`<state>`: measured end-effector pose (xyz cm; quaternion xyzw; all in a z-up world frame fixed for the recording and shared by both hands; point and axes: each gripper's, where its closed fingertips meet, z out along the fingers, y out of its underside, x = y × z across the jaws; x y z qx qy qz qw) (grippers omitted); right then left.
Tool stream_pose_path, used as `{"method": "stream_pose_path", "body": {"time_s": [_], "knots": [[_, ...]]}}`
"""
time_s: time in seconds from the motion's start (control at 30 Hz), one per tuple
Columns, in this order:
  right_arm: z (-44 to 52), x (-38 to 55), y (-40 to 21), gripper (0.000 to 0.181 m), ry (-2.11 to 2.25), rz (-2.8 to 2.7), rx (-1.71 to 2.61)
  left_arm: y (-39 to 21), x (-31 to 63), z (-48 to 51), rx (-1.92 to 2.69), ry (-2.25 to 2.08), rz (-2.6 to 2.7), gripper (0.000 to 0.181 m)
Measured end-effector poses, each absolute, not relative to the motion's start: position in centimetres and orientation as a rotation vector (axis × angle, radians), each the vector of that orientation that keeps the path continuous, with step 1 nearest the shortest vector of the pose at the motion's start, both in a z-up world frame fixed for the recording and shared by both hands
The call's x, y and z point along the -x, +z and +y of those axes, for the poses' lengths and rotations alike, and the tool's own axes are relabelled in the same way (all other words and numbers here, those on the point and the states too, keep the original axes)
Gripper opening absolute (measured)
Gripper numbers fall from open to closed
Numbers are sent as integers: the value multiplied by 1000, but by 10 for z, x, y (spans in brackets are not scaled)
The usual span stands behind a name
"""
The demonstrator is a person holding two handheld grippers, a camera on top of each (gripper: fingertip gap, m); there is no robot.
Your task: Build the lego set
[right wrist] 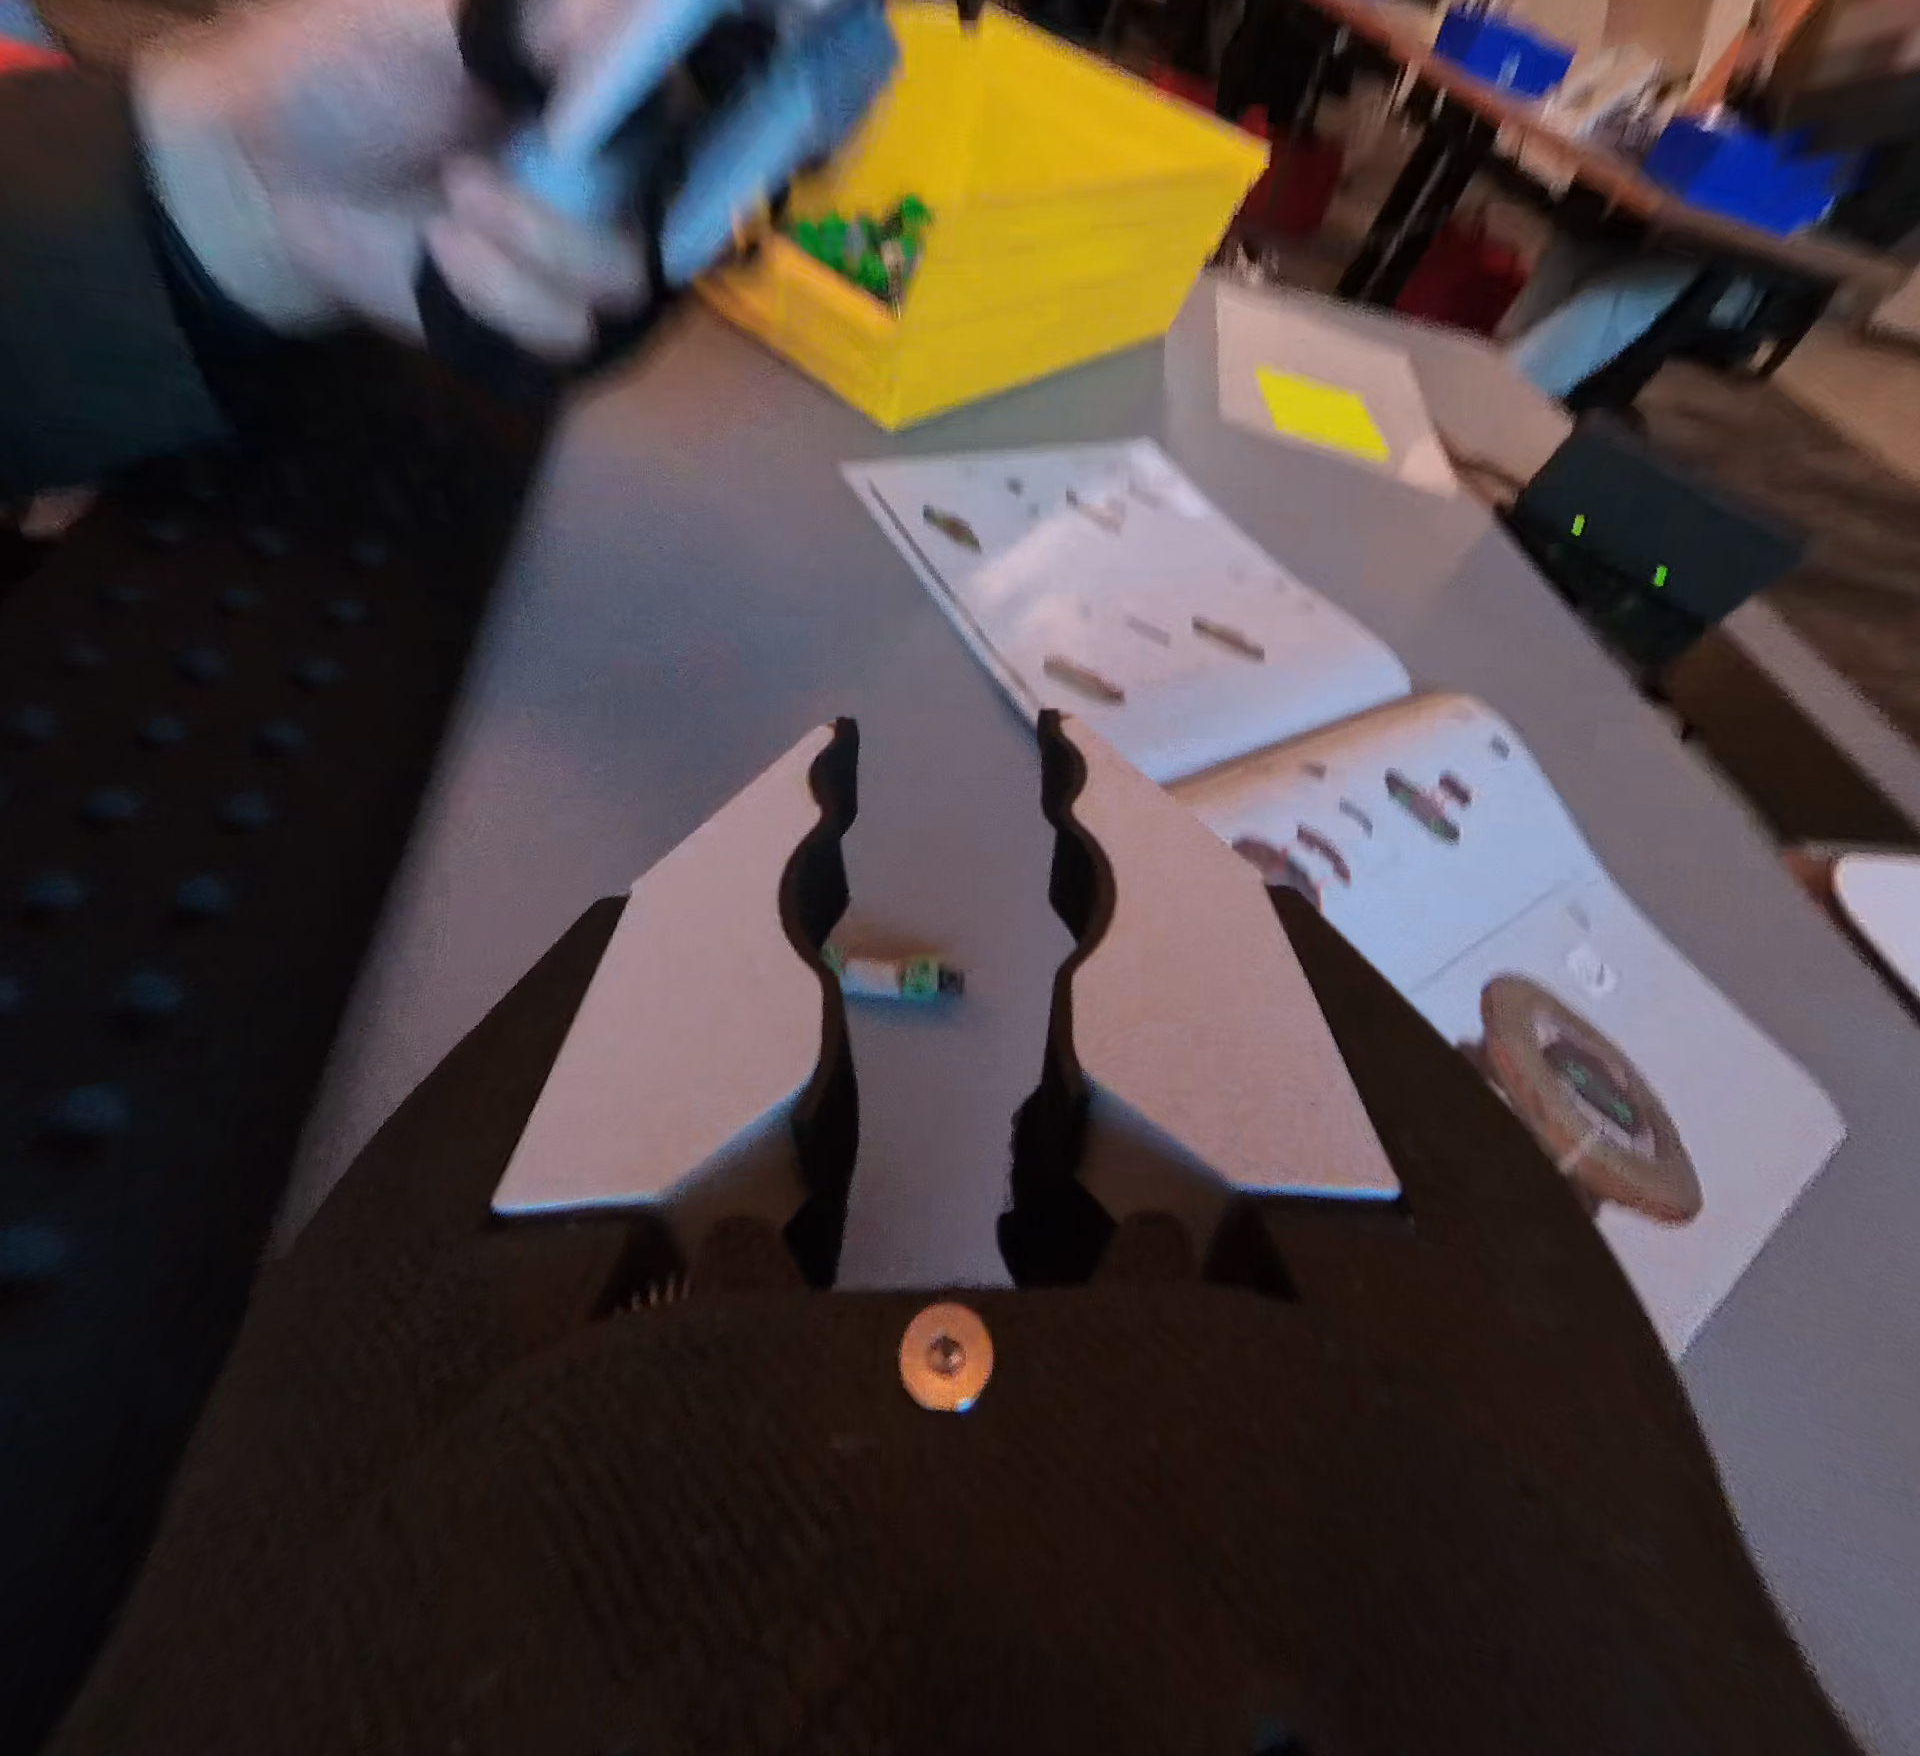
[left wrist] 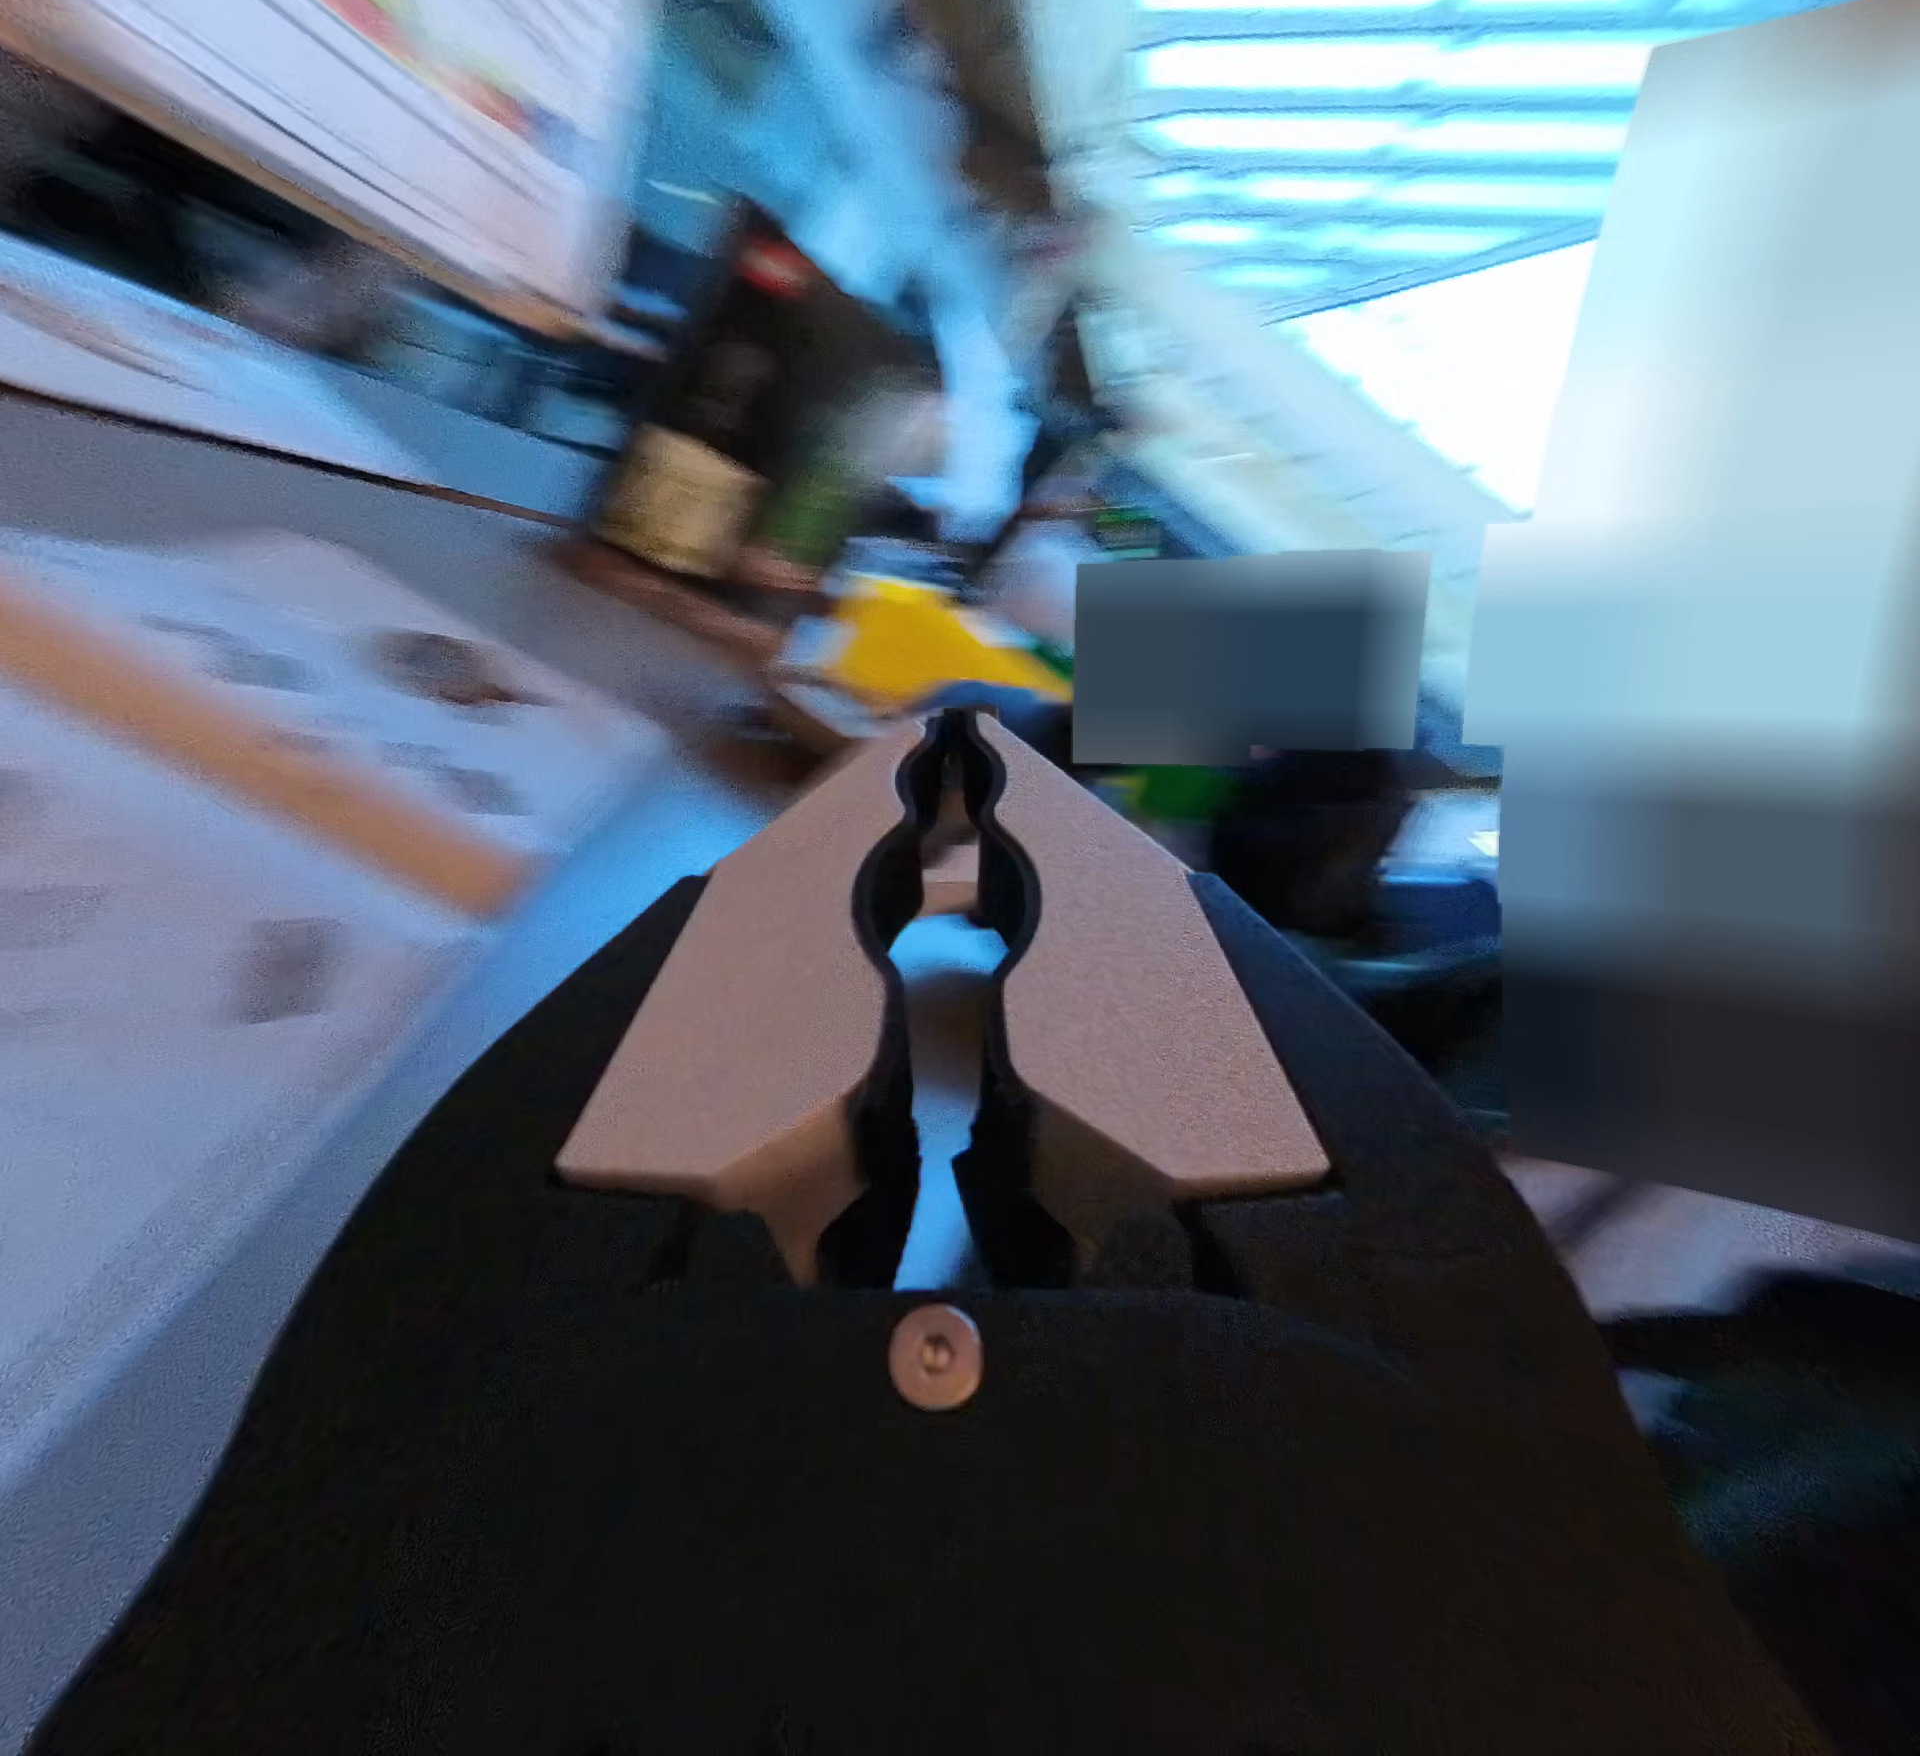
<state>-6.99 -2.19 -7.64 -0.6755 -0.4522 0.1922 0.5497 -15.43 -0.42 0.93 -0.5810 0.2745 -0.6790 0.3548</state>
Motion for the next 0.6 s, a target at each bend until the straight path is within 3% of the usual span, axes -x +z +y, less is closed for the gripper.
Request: {"method": "stream_pose_path", "body": {"time_s": [0.03, 0.13, 0.2, 0.4, 0.5, 0.6], "knots": [[-18, 65, -87, 31, 419, -1080, 1654, 10, 184, 22, 1577, -1447, 663, 1], [-9, 56, -102, 29, 328, -1094, 1733, 5, 305, 95, 1821, -646, 430, 1], [-9, 58, -105, 29, 332, -1104, 1746, -27, 360, 117, 2076, -406, 341, 0], [-10, 48, -125, 28, 322, -1143, 1848, -70, 395, 158, 2278, -238, 290, 2], [-11, 41, -127, 30, 397, -1115, 1888, -73, 388, 167, 2303, -278, 243, 32], [-20, 42, -133, 34, 547, -1115, 1931, -50, 368, 162, 2175, -346, 258, 35]]}}
